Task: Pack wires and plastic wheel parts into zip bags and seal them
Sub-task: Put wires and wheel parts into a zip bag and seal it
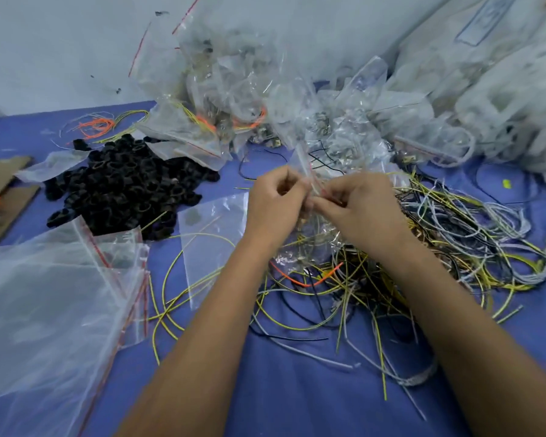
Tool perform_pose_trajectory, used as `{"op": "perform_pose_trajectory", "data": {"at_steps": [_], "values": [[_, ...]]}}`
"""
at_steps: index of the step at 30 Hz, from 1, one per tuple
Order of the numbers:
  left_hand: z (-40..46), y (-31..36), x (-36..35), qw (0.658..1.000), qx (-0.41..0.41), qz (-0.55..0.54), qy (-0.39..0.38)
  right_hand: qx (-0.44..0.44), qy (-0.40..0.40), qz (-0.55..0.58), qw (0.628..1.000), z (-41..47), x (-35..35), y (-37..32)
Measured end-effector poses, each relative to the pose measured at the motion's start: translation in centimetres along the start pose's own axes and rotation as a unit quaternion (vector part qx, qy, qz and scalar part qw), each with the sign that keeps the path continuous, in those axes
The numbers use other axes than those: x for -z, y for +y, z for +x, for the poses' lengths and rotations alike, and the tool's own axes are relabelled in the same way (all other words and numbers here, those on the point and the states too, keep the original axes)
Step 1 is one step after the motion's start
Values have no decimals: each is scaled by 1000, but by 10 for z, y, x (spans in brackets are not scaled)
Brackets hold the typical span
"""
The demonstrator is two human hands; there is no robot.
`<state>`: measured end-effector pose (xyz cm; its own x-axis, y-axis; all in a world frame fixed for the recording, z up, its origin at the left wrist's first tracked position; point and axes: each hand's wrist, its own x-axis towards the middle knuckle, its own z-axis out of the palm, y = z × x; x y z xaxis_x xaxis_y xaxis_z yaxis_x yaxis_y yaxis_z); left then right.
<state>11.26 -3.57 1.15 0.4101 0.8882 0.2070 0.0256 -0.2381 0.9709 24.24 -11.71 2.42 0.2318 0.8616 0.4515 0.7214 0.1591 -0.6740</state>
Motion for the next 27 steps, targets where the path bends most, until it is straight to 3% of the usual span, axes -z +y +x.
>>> {"op": "perform_pose_trajectory", "data": {"at_steps": [8, 13, 18, 24, 27], "values": [[-1, -19, 8, 995, 50, -86, 3, -6, -91, -64, 994, -2, 1, -2], [-3, -17, 7, 998, 32, -49, -23, 1, -34, -35, 999, -4, 0, 3], [-3, -20, 5, 998, 62, -7, 11, -17, -18, -45, 999, -5, -5, 3], [-3, -18, 10, 997, 56, -42, 10, -79, 37, 22, 996, -5, 1, 2], [-4, -7, 15, 993, 30, -115, 19, -115, 88, -39, 989, -4, 15, 8]]}}
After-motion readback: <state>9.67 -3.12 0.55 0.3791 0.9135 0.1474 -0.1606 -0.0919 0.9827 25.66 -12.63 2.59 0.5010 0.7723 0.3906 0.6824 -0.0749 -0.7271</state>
